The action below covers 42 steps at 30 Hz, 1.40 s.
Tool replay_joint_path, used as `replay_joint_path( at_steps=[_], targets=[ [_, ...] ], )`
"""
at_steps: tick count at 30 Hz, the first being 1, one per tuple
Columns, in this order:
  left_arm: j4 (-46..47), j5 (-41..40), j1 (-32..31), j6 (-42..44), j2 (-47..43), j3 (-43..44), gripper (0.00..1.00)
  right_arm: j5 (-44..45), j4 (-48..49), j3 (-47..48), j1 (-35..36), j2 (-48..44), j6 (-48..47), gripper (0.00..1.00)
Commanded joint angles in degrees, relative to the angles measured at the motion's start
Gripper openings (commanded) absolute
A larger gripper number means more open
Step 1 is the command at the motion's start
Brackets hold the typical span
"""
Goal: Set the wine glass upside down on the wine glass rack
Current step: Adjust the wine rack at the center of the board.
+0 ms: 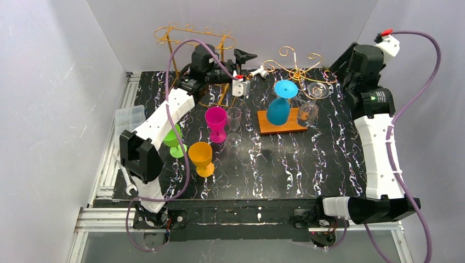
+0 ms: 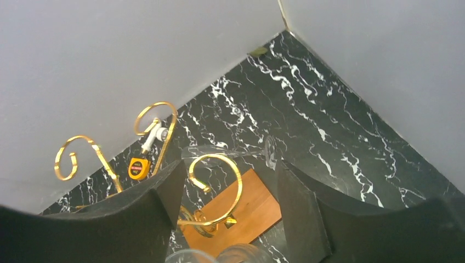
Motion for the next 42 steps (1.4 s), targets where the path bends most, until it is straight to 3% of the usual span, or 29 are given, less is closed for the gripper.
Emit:
replay_joint_path(
  at_steps=[1, 6, 9, 11, 15, 18, 23, 28, 36, 42],
  targets=[
    [1.7, -1.7, -1.1, 1.9, 1.7, 4.8, 0.81, -11.9, 3.0, -4.7, -6.0, -1.3, 4.3, 0.69],
    [3.6, -2.7, -1.7, 2.8, 4.0, 6.2, 0.71, -18.4, 6.7, -8.6, -10.0, -1.3, 6.2, 0.67],
    [2.4, -3.3, -2.0, 4.8, 6.6, 8.8, 0.66, -22.7, 9.8, -9.1, -12.4, 1.5, 7.6, 0.57],
    [1.5, -3.8, -2.4, 5.7, 8.8, 10.6, 0.55, -24.1, 11.6, -9.9, -13.3, 2.1, 7.8, 0.49],
    [1.7, -4.2, -3.2, 6.4, 11.7, 13.4, 0.51, -25.2, 13.0, -10.6, -13.4, 1.6, 7.5, 0.39],
    [4.4, -4.8, -3.5, 6.8, 12.9, 13.8, 0.3, -26.9, 14.5, -12.7, -13.6, 0.9, 8.6, 0.35],
    [4.5, -4.7, -3.8, 7.1, 12.4, 13.5, 0.2, -28.1, 14.8, -13.6, -13.6, 0.4, 9.2, 0.34],
    [4.4, -5.0, -4.0, 7.1, 11.9, 13.0, 0.16, -28.6, 15.2, -15.1, -13.5, -0.9, 9.7, 0.32],
    [3.8, -5.8, -4.3, 6.9, 11.0, 12.2, 0.14, -27.8, 14.4, -15.5, -13.5, -4.4, 8.8, 0.41],
    [3.9, -6.2, -4.3, 6.9, 10.6, 11.9, 0.14, -28.7, 14.8, -17.1, -13.6, -4.5, 9.0, 0.39]
  ],
)
